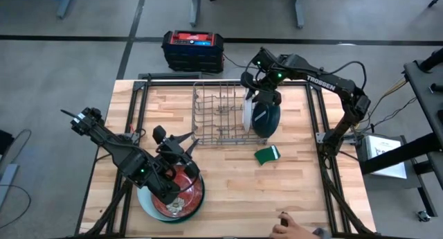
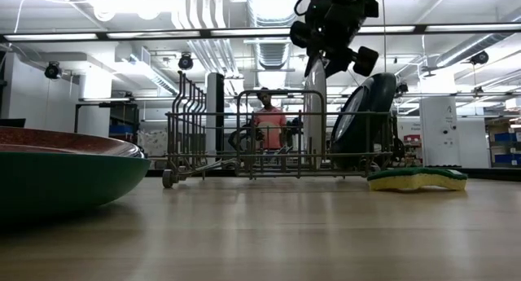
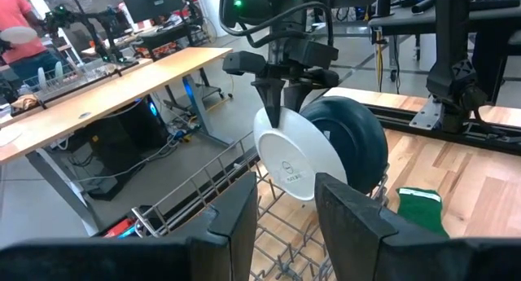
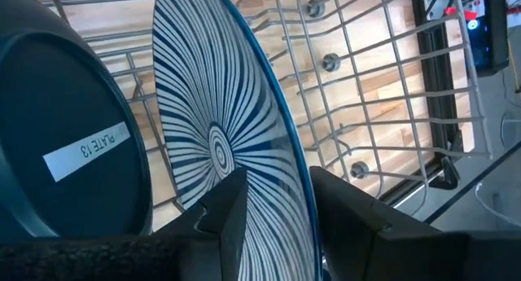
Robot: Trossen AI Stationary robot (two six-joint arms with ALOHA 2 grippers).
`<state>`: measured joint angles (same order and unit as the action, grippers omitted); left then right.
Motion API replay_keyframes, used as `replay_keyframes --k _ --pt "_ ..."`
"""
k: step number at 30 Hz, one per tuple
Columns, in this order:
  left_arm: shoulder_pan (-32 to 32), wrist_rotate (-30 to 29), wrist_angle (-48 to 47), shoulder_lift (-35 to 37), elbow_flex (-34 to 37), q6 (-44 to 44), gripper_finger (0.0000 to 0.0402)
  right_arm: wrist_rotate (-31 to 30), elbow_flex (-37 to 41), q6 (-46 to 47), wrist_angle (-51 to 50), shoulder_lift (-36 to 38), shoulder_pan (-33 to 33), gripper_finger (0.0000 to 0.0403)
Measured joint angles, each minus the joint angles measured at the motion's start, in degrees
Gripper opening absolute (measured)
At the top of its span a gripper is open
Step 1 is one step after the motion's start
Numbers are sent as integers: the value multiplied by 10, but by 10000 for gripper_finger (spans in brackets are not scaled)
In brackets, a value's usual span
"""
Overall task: Sort dishes
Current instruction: Put the blue plate into the dish rack
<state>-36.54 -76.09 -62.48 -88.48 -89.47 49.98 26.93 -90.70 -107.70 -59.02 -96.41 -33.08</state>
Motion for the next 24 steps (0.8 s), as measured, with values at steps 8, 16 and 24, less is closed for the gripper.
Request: replay_keyframes --k 8,16,24 --pt "0 0 -1 -9 0 0 116 -22 0 13 0 5 -10 137" --pt "0 -12 -3 -9 0 0 116 -31 0 47 0 6 -19 131" --pt "0 -14 -3 -9 0 0 116 -40 -3 51 22 7 -26 125"
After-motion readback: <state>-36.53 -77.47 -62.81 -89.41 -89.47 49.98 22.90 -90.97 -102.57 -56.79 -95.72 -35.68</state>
